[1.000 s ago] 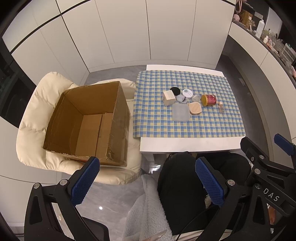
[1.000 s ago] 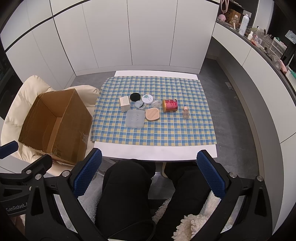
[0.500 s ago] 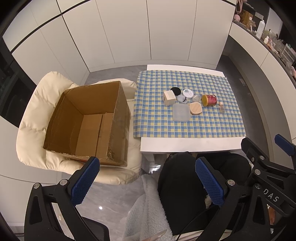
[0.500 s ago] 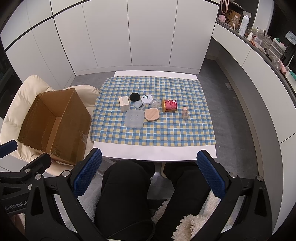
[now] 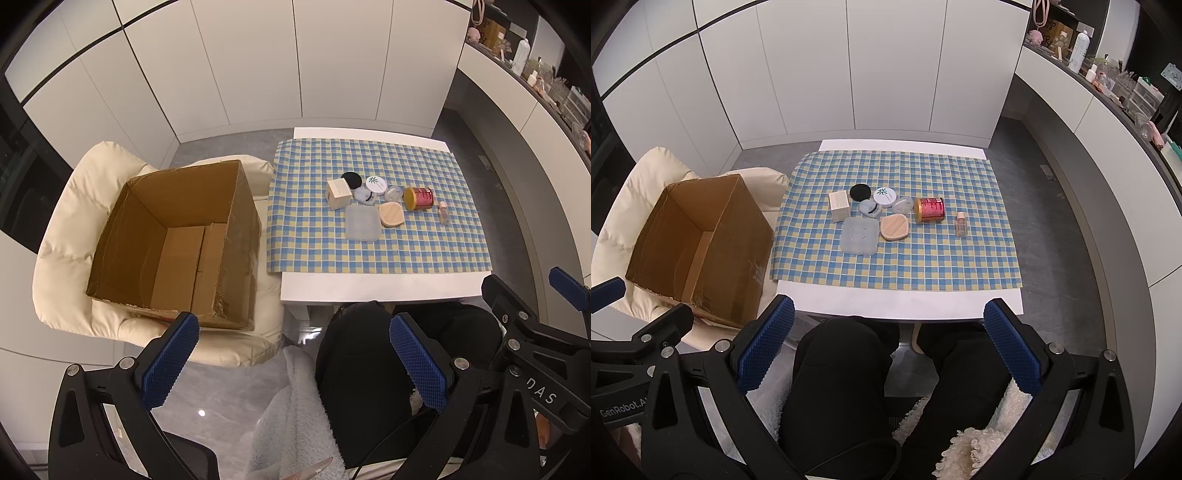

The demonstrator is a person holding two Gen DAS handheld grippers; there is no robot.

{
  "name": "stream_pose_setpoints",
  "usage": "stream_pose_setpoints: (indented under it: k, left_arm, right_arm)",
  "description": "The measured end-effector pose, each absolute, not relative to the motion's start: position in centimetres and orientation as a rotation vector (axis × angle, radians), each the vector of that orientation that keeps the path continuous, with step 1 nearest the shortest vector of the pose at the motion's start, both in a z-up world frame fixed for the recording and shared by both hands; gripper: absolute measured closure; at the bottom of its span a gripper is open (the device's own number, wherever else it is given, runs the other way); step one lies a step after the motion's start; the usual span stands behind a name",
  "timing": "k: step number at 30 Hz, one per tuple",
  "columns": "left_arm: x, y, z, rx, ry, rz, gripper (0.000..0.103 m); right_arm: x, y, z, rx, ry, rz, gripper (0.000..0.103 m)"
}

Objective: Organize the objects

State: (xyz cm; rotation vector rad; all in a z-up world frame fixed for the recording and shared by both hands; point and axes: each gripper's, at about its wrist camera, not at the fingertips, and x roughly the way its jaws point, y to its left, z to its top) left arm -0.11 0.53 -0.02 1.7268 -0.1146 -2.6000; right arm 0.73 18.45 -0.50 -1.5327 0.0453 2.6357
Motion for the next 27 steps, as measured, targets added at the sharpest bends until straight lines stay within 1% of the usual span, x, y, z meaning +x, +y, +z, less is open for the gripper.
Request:
stream_pose_setpoints:
  k: [27]
  left_arm:
    - [-0.30,0.72,-0.52,1.737,-0.118,-2.596,0.000]
  right_arm:
    - [0.57,18.45,-0.61,-1.530,0.030,2.633,0.000]
